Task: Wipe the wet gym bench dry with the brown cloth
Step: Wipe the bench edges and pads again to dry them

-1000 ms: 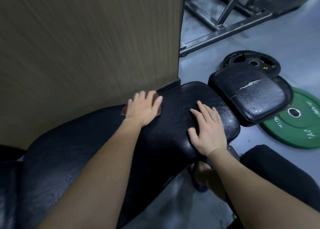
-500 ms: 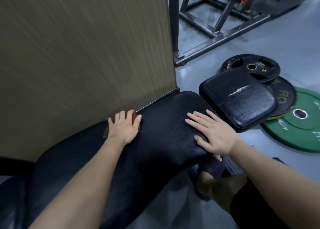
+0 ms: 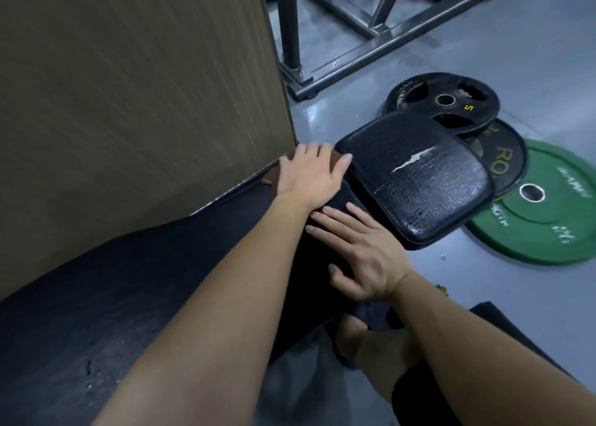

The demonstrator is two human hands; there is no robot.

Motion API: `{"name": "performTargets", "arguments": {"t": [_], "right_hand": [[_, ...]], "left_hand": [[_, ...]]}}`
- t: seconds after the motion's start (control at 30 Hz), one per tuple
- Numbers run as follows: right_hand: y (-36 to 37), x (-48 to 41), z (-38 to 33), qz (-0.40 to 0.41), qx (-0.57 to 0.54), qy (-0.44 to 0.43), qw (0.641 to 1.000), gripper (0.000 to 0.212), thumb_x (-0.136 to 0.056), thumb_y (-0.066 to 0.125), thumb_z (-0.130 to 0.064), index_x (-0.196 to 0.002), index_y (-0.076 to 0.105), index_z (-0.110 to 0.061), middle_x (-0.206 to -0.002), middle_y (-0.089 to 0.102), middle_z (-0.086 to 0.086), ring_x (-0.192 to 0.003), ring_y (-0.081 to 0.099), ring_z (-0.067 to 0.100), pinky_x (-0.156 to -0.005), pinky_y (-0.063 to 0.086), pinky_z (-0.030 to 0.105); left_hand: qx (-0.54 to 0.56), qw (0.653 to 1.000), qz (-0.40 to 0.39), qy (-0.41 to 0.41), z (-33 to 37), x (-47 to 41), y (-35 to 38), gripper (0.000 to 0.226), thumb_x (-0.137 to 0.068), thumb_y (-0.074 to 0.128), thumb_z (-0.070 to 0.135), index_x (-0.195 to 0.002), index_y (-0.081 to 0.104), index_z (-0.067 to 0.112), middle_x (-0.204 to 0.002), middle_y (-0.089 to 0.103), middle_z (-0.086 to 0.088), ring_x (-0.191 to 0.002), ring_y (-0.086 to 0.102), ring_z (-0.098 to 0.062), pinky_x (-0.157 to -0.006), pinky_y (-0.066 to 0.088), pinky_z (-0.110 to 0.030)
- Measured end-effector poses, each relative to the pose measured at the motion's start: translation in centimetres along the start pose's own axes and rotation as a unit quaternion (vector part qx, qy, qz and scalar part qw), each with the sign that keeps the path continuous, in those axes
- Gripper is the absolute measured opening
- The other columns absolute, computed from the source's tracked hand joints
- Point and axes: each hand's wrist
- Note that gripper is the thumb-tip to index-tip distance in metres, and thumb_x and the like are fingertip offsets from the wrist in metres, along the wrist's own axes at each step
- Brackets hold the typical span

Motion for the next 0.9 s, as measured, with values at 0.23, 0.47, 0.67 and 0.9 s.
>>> {"name": "performTargets", "arguments": {"t": [0.23,0.47,0.67,0.9], "right_hand": [[-0.8,-0.1,-0.5,-0.023,0.01,0.013,1.0,0.072,-0.082,0.048,-0.041,-0.15,0.05,-0.019,-0.157,0.049,0.002,-0.149,0.04,0.027,-0.127,0.022,0.052],[-1.1,0.1,-1.4,-0.025,0.024,0.037,0.999,0.064,-0.087,0.049,-0.039,-0.149,0.053,-0.021,-0.16,0.045,-0.001,-0.151,0.039,0.02,-0.125,0.028,0.049],[-0.5,0.2,-1.0,-0.004,0.023,0.029,0.999,0.065,-0.086,0.049,-0.038,-0.148,0.053,-0.02,-0.16,0.045,0.001,-0.15,0.04,0.022,-0.125,0.027,0.051],[0.0,0.1,-0.3,0.021,0.02,0.002,1.0,0.072,-0.081,0.05,-0.038,-0.15,0.052,-0.017,-0.162,0.041,0.003,-0.152,0.037,0.024,-0.126,0.024,0.052]], "left_hand": [[0.049,0.997,0.062,0.009,-1.3,3.9,0.4,0.056,-0.103,0.026,0.061,-0.142,0.049,0.027,-0.139,0.053,-0.005,-0.13,0.045,-0.029,-0.112,0.033,-0.051],[0.049,0.992,0.052,-0.101,-8.3,10.1,-0.7,0.06,-0.105,0.025,0.056,-0.153,0.039,0.024,-0.147,0.047,-0.011,-0.134,0.041,-0.032,-0.115,0.031,-0.049],[-0.015,0.985,-0.017,-0.172,-12.2,10.9,-1.7,0.061,-0.104,0.016,0.061,-0.145,0.042,0.025,-0.142,0.05,-0.008,-0.13,0.041,-0.031,-0.106,0.032,-0.054],[0.067,0.992,-0.036,-0.1,-6.4,3.0,-1.6,0.062,-0.102,0.013,0.065,-0.138,0.048,0.027,-0.144,0.053,-0.004,-0.134,0.043,-0.027,-0.107,0.036,-0.055]]}}
Point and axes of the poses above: each hand's wrist, its own x-axis away from the middle knuckle, its own y-axis out of the palm, z = x × y
